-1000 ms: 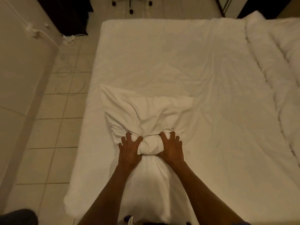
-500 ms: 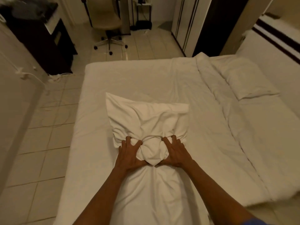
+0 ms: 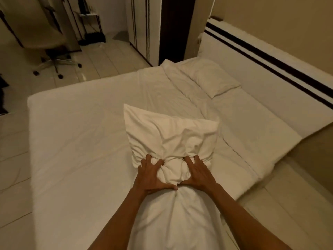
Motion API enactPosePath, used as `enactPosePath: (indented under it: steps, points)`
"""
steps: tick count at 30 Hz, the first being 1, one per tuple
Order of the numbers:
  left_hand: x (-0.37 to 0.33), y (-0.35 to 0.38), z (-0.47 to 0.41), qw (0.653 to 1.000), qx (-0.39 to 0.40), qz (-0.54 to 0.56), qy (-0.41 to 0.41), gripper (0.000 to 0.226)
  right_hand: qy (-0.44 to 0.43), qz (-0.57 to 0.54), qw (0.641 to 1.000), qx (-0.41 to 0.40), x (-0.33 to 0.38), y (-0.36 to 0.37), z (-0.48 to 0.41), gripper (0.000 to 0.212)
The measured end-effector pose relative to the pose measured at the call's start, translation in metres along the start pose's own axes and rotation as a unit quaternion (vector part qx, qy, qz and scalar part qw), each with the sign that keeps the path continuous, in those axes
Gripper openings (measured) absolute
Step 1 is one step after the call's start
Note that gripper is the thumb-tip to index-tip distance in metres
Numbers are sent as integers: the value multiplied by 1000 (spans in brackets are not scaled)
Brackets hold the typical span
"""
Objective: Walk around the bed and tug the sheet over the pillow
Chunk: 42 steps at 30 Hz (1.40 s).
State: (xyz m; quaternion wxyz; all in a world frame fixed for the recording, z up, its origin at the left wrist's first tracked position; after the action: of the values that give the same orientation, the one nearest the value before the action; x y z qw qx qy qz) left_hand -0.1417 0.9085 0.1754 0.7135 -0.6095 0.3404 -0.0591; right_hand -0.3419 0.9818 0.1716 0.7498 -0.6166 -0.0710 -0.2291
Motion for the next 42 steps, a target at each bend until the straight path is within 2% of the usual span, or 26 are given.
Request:
enactPosePath:
  steps: [5,10,15,24,33,38,42]
  points:
    - [-38,21,-11,1000,-8,9,14,95,22,-37,999,-10,-44,-12,24,121]
    - [-106,52,-38,998,25,-28,49,98,70,-116,991,-16,-117,-28,51,127]
    - [-197,77,-80,994,34,-55,90,97,90,-145,983,-66,-203,-68,70,110]
    - [-354,111,-160,988,-1,-23,156,85,115,-119,978,-126,-353,-167,81,100]
    - [-467,162,-231,983,3,-38,180,84,153,-68,973,-159,-469,-225,78,105]
    - [-522,202,-282,977,-2,-46,206,78,173,-50,969,-170,-530,-256,66,101]
    - [-567,234,-329,980,2,-50,194,75,185,-42,967,-170,-587,-284,46,100]
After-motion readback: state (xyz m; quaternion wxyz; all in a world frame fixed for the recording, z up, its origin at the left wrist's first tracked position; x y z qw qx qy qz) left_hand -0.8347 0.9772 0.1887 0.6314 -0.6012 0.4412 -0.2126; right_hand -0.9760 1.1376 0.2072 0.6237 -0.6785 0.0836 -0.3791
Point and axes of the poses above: each hand's wrist, its own z-axis away from the middle knuckle, its own y-axis out of the palm, x = y × z, the point moved 4 cm from there along -z, towards the middle knuckle, and after that the axes turned 7 degrees about -z, right-handed, at the moved point
